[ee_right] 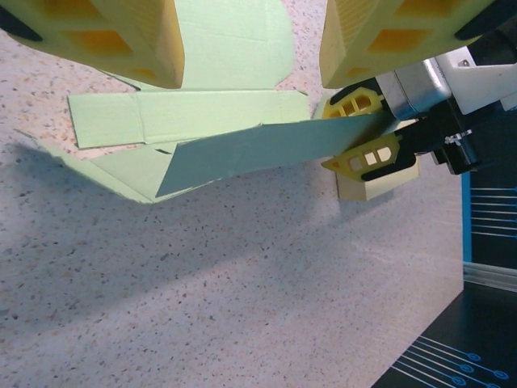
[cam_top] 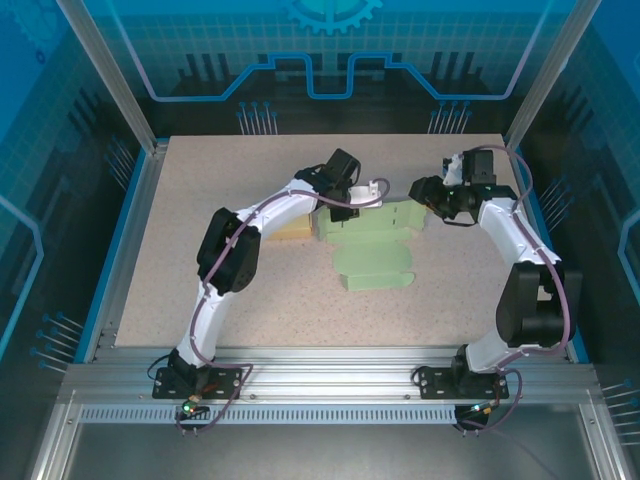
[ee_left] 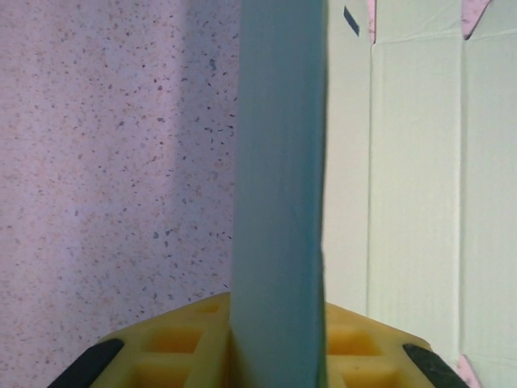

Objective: Fold the paper box

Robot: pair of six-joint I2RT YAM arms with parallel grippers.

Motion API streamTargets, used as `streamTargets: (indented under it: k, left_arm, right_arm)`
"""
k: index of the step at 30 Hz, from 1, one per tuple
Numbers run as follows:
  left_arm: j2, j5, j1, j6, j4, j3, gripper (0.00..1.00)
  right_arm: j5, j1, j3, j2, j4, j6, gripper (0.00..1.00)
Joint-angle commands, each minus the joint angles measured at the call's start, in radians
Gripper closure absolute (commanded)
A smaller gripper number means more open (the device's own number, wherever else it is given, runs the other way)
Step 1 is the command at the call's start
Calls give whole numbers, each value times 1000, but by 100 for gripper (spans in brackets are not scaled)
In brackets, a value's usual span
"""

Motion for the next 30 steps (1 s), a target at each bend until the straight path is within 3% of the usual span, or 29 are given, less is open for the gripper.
streamTargets:
  k: [1, 7, 17, 30]
  left_arm:
    - [-44, -69, -20, 20, 142, -93, 76]
    - [-64, -192, -56, 87, 365, -217, 74]
    - [-66, -203, -61, 43, 377, -229, 73]
    - [-54, -211, -62, 43, 384, -232, 73]
  right_arm:
    - [18, -9, 27, -13, -66, -48, 51]
    - [16, -14, 59, 34, -45, -56, 54]
    - [76, 34, 233, 168, -127, -125, 48]
    - [9, 92, 162, 289, -52, -47, 48]
